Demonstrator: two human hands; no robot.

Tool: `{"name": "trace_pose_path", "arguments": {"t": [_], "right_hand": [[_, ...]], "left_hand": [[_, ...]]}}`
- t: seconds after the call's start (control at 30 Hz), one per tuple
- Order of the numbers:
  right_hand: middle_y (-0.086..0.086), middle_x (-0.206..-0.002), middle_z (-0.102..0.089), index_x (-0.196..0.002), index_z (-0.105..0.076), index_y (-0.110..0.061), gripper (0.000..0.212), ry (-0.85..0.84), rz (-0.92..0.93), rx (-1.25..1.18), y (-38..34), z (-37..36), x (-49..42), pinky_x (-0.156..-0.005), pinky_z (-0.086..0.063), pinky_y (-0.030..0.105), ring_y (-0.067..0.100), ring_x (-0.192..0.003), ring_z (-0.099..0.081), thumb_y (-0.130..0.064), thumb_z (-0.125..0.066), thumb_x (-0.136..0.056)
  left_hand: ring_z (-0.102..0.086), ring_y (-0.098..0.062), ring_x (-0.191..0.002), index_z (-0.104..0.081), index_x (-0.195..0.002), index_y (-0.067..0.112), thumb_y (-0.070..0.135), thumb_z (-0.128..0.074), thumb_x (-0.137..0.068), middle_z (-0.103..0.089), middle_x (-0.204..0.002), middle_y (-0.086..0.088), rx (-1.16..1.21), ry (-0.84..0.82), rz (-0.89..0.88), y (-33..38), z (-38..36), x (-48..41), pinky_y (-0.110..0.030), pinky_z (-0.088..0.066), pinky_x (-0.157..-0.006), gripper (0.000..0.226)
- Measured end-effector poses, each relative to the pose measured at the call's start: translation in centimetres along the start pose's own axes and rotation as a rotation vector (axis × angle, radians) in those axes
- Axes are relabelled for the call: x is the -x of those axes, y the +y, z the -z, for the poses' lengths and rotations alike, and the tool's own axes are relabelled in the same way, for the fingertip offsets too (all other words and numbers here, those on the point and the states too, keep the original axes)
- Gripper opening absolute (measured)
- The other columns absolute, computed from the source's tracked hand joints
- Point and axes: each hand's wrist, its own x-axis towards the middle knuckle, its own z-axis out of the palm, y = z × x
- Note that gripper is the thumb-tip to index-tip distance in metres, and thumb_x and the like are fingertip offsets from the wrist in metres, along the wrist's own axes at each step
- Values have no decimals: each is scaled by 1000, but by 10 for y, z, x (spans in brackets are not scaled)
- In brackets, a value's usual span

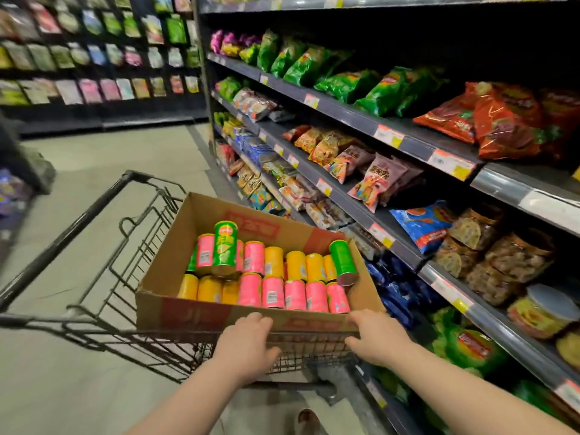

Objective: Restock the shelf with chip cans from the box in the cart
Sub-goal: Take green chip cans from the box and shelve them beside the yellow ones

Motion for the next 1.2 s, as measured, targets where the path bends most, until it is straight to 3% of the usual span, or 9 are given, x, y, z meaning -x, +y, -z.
{"name": "trace_pose_path", "arguments": {"t": [0.27, 0.47, 0.67, 0.8, 0.97, 1.03, 1.2], "right_hand": [[-2, -127, -58, -122, -52, -28, 37, -35, -8, -91, 12, 11, -81, -88, -44, 33, 22, -115, -55, -41, -52, -88], [-3, -134, -53, -128, -51, -28, 36, -65, -48, -124, 42, 13, -155, -88, -44, 29, 20, -119, -53, -34, -46, -93], [0, -125, -59, -118, -57, -29, 33, -143, -135, -185, 73, 5, -226, -82, -46, 29, 21, -112, -59, -40, -54, -87], [8, -128, -53, -126, -50, -19, 45, -175, -171, -183, 84, -2, -265, -88, -47, 33, 27, -116, -56, -41, -56, -88], [12, -123, -54, -119, -50, -14, 39, -178, -239, -287, 96, -8, -306, -88, -49, 35, 32, -111, -58, -28, -57, -83], [13, -127, -50, -125, -44, -12, 45, -197, -276, -297, 98, -12, -318, -89, -47, 34, 32, -113, -56, -26, -58, -84], [14, -134, -49, -137, -32, -11, 61, -237, -384, -422, 99, -27, -339, -93, -45, 36, 33, -117, -53, -27, -61, -85]], "left_hand": [[-47, -17, -120, -46, -130, 26, 47, -50, -88, -48, -131, 5, 91, 32, 64, -27, 8, -51, -36, -42, -99, 47], [-43, -18, -128, -37, -141, 26, 44, -53, -88, -39, -142, 3, 91, 40, 149, -43, 19, -113, -30, -38, -100, 58], [-36, -22, -133, -28, -146, 19, 46, -56, -85, -34, -147, -3, 64, 7, 307, -66, 20, -173, -35, -37, -107, 72], [-35, -27, -134, -27, -147, 14, 47, -61, -81, -34, -146, -8, 116, 44, 457, -88, 17, -200, -39, -37, -106, 81], [-34, -34, -134, -15, -151, 11, 42, -65, -82, -30, -148, -15, 213, 60, 659, -111, 17, -226, -43, -35, -105, 90], [-38, -37, -130, -13, -151, 11, 39, -70, -80, -33, -145, -18, 283, 62, 718, -119, 15, -232, -46, -37, -104, 96], [-50, -41, -115, -23, -146, 9, 29, -76, -75, -46, -129, -22, 461, 101, 839, -130, 6, -246, -49, -43, -93, 90]]}}
